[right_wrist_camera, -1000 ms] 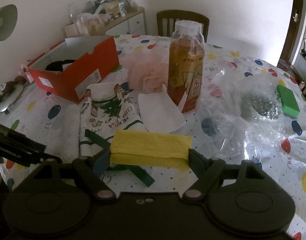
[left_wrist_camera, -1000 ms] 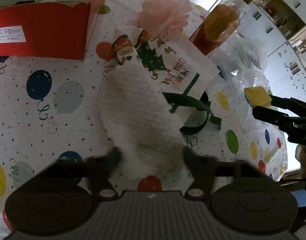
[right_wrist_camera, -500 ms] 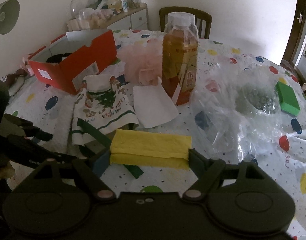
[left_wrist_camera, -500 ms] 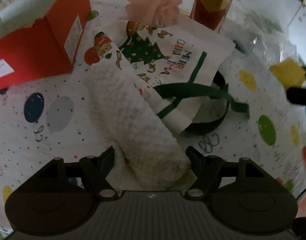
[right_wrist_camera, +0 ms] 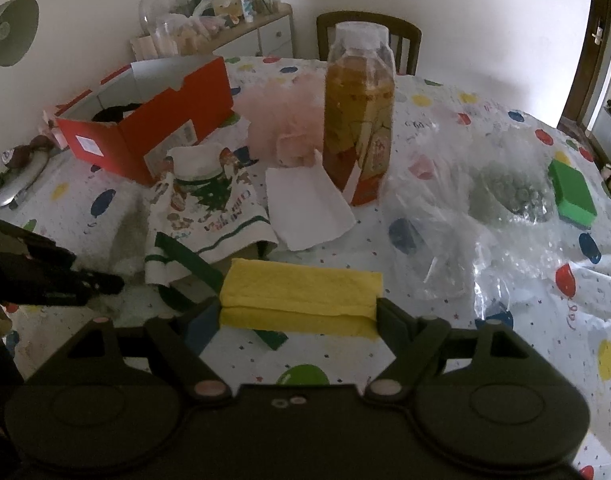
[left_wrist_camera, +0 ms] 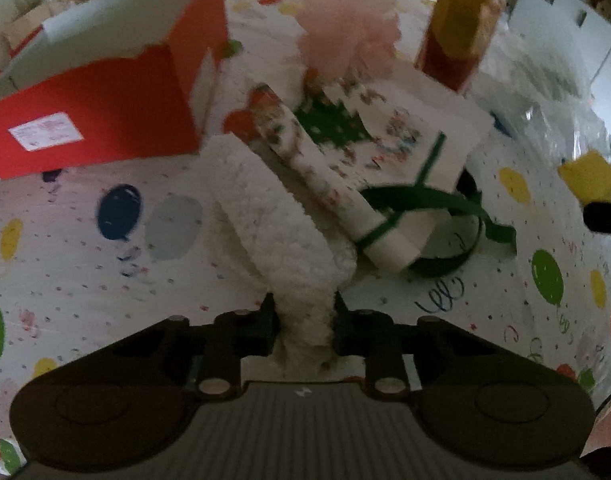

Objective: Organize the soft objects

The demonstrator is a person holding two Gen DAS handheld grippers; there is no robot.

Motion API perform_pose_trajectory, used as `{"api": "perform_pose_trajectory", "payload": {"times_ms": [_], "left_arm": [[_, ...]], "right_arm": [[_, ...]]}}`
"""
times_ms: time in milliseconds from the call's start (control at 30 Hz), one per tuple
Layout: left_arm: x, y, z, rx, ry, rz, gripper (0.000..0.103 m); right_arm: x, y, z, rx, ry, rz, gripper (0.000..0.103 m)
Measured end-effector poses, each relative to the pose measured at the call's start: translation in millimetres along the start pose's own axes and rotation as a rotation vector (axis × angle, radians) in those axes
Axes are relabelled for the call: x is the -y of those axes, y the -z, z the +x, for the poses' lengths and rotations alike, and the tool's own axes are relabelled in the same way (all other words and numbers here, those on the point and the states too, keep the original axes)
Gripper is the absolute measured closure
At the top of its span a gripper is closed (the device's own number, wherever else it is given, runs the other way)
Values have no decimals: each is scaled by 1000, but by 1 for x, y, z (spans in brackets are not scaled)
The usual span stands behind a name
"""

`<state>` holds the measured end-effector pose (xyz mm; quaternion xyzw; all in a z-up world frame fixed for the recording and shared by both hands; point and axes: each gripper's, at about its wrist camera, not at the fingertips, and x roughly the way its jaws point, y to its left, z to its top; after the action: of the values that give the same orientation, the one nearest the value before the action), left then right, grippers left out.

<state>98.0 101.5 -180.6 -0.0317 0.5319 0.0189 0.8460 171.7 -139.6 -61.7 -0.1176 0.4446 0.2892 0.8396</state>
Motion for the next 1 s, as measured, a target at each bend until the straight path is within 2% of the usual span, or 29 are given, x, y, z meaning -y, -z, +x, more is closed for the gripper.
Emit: {"api": "perform_pose_trajectory", "payload": {"times_ms": [167,433,800,1000], "left_arm": [[-21,-3,-20,70,-13,-23,81],[-62,-22,-59,149,39,-90,81],[-105,-60,-117,291,76,-67,81],[-132,-84,-125,344,45,-47,81]], "right_arm": [[-14,-10,-3,11,-10,-11,21],[-43,-36,-6,46,-32,-36,21],[-96,-99,-4,134,-50,-123,21],[-134,-133,7,181,-64,-183,21]]}}
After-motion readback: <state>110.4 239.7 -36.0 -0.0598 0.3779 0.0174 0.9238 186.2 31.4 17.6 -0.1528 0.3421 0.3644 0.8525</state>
